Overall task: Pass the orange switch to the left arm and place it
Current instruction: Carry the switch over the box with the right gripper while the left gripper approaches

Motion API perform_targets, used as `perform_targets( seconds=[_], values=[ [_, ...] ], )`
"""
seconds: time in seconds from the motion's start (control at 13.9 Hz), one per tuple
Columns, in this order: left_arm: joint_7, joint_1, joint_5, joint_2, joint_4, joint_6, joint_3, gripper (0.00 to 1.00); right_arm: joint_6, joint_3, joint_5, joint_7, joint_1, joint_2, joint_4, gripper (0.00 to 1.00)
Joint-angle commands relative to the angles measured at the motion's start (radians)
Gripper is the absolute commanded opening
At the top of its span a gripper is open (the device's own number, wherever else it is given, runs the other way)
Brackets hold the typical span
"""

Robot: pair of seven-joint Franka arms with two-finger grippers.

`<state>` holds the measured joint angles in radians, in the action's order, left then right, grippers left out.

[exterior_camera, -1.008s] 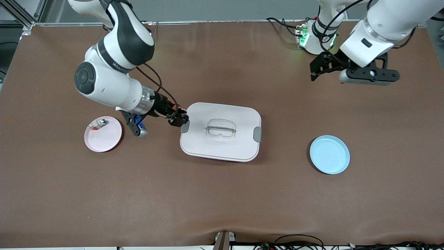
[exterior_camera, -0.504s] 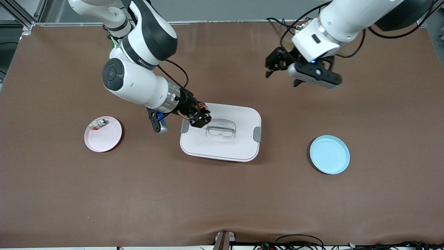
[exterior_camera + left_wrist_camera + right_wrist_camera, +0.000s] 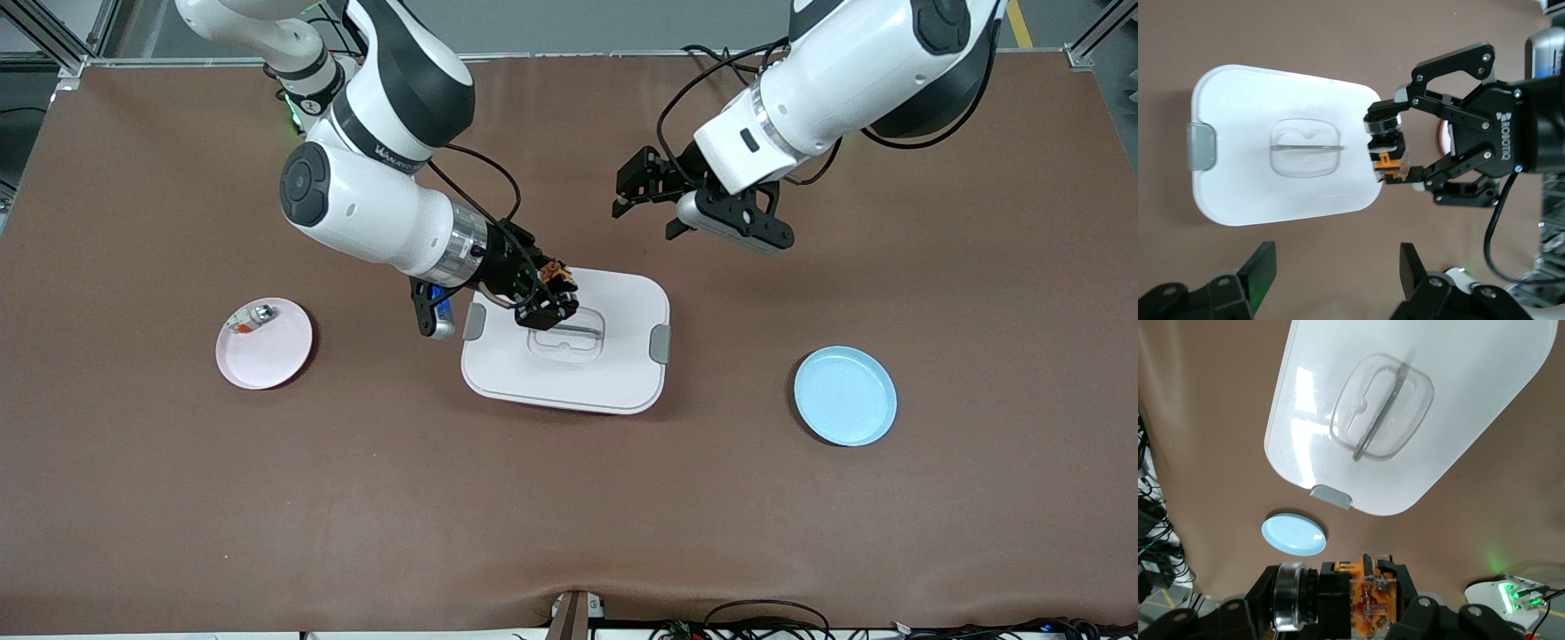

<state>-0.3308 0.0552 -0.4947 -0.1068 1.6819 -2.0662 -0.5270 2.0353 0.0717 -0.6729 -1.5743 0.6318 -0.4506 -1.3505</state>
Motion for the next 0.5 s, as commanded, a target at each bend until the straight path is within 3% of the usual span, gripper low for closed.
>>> perform_targets(
  seconds=[0.0,0.43],
  values=[
    [-0.004,-0.002,-0.059,-0.007,0.030,-0.075,-0.005,0.79,0.025,0.010,-0.054,-0.026,0.026,-0.014,0.031,0.00],
    [-0.008,0.014,-0.097,-0.063,0.030,-0.176,-0.005,0.75,0.057,0.010,-0.071,-0.078,0.057,-0.013,0.048,0.00]
  ],
)
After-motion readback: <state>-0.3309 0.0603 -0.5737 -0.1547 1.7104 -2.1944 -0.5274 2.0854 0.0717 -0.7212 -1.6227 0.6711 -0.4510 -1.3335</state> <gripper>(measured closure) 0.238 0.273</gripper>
